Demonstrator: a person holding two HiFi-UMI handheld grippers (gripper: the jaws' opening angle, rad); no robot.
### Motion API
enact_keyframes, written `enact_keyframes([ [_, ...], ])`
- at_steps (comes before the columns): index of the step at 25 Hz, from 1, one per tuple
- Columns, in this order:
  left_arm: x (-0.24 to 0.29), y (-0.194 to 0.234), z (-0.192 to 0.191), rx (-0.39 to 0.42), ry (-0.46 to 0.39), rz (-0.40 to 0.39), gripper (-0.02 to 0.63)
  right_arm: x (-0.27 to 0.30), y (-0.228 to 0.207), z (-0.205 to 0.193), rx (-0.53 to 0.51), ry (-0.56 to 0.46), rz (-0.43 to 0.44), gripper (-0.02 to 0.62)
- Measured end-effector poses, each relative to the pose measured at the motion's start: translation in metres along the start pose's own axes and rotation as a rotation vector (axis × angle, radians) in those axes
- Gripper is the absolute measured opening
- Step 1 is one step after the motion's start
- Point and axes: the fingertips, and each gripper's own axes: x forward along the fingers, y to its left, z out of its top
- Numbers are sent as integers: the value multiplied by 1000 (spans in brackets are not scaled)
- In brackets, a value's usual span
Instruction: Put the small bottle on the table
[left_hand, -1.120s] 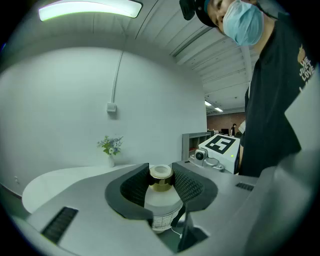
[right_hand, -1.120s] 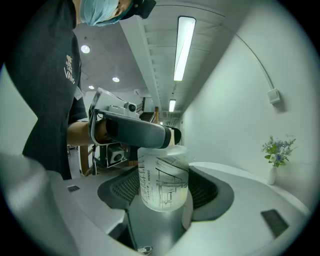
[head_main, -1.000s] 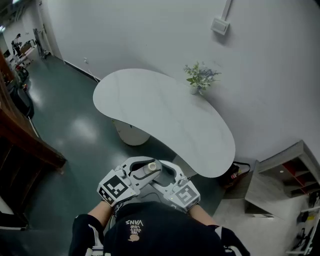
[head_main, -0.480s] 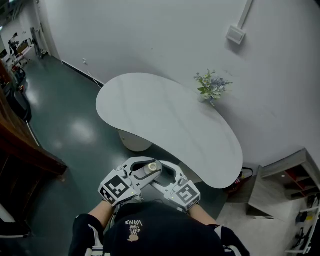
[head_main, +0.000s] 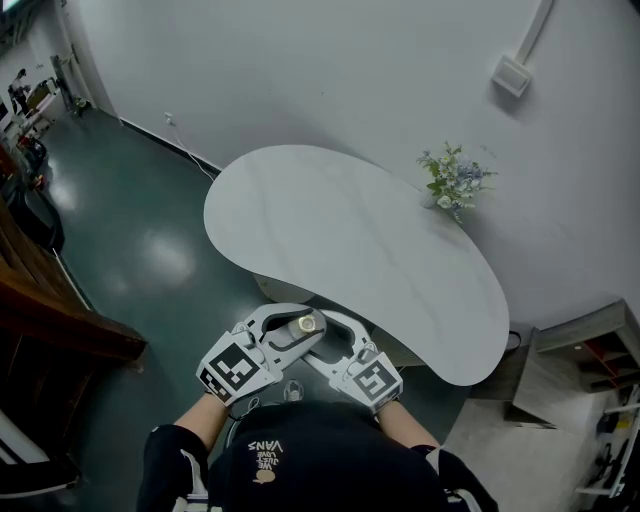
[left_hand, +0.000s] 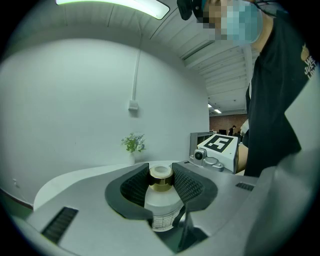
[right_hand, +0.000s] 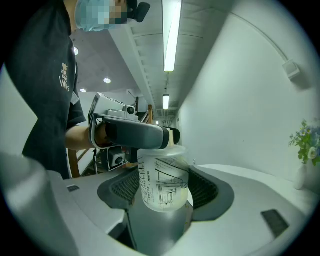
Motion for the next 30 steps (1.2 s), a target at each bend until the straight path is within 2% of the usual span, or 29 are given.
enact_keyframes([
  [13,55,94,-4,-41,-19,55,159,47,-96,-9,-23,35,79,270],
  [17,79,124,0,-36,-25,95,158,57,-130,-7,5,48,119,270],
  [24,100,169,1,-34,-8,175,159,80,-174,-7,-49,35,206,270],
  [30,106,200,-6,-48,16,215,158,104,-189,-8,20,41,254,270],
])
